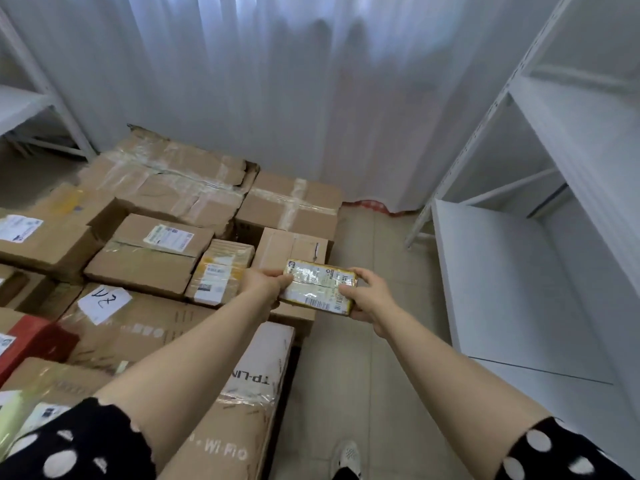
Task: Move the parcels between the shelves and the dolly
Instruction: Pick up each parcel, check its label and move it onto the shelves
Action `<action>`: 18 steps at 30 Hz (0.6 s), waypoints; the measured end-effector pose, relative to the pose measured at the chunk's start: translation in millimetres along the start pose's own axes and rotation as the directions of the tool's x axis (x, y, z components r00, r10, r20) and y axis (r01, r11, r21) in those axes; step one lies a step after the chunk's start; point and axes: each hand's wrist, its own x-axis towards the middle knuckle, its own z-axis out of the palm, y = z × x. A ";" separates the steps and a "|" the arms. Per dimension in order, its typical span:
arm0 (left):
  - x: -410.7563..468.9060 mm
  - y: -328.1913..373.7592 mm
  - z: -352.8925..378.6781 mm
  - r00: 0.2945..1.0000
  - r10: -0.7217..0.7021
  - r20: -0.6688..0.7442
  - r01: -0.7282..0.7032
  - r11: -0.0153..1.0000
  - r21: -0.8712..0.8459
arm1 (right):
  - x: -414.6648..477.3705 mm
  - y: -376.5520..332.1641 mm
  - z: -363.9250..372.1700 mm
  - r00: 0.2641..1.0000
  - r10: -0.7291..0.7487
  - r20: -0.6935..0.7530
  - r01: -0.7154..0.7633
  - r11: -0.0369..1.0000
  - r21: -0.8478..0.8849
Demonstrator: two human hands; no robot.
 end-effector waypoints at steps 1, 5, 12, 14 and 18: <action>3.2 4.8 20.3 1.000 -0.013 0.000 0.013 1.000 0.003 | 12.9 -3.0 -16.7 1.000 0.016 0.003 -0.016 1.000 0.002; 22.6 34.7 77.9 0.999 -0.036 -0.031 0.036 0.999 0.025 | 66.3 -22.6 -61.9 1.000 0.012 0.013 -0.012 1.000 -0.028; 80.5 64.8 76.9 0.985 -0.083 -0.153 0.082 0.996 -0.018 | 148.1 -59.2 -39.1 0.987 0.057 0.149 -0.035 0.989 -0.144; 105.4 70.6 68.9 0.976 -0.110 -0.189 0.102 0.993 -0.053 | 171.2 -71.5 -23.0 0.980 0.078 0.183 -0.046 0.983 -0.177; 166.8 86.1 64.8 0.968 -0.134 -0.211 0.111 0.987 -0.118 | 226.3 -100.7 5.0 0.968 0.099 0.229 -0.045 0.971 -0.233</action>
